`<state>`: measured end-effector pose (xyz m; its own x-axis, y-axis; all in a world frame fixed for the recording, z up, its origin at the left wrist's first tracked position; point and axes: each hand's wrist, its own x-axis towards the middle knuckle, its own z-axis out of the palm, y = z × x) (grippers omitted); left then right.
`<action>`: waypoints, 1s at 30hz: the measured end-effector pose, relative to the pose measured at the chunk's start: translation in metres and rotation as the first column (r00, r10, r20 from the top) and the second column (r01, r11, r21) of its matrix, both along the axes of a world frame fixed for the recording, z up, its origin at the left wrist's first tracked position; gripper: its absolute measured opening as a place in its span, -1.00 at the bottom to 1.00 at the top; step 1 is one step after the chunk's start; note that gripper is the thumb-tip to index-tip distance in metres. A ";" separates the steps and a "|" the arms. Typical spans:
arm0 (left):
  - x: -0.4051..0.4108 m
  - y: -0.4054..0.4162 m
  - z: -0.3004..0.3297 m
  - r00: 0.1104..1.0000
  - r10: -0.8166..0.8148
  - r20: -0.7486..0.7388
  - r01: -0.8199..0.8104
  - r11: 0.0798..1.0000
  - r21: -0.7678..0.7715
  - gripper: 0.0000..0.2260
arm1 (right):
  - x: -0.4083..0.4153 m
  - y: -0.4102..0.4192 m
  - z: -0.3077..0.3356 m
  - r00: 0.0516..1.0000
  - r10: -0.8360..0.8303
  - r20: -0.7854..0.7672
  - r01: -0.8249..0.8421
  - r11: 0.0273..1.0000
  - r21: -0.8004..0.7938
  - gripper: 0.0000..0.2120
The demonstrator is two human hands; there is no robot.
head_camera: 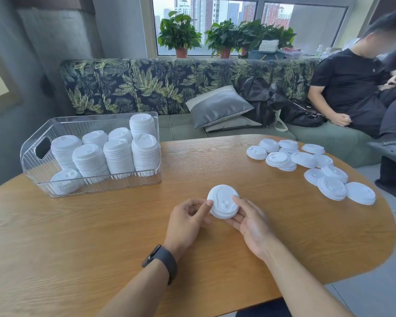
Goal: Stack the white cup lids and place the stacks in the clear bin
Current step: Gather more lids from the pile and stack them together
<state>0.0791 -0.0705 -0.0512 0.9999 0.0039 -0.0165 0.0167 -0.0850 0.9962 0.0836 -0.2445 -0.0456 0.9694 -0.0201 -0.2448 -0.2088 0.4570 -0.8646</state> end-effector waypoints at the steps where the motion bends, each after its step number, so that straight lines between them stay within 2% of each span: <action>1: 0.000 0.000 0.001 1.000 0.005 -0.002 -0.005 1.000 -0.012 -0.76 | 0.000 0.001 0.000 1.000 0.001 -0.002 -0.001 1.000 -0.011 -0.71; 10: 0.005 0.000 -0.008 0.999 0.034 0.013 -0.034 0.999 0.012 -0.78 | -0.003 0.005 0.000 1.000 -0.025 0.014 0.026 0.997 -0.079 -0.90; 16: 0.003 0.000 -0.009 0.998 0.027 0.056 -0.031 0.997 0.068 -0.81 | -0.003 0.006 0.000 0.999 -0.044 0.019 0.045 0.994 -0.098 -0.80; 22: 0.002 0.000 -0.008 0.998 0.032 0.057 -0.035 0.997 0.068 -0.70 | -0.004 0.004 0.002 1.000 -0.009 0.022 0.011 0.998 -0.063 -0.80; 27: 0.001 0.000 -0.008 0.998 0.026 0.065 -0.032 0.996 0.081 -0.70 | -0.003 0.005 -0.001 0.999 -0.039 0.008 0.039 0.996 -0.078 -0.76; 30: 0.001 -0.001 -0.007 0.997 0.043 0.063 -0.047 0.997 0.068 -0.70 | -0.003 0.006 -0.001 0.999 -0.037 0.019 0.039 0.993 -0.111 -0.65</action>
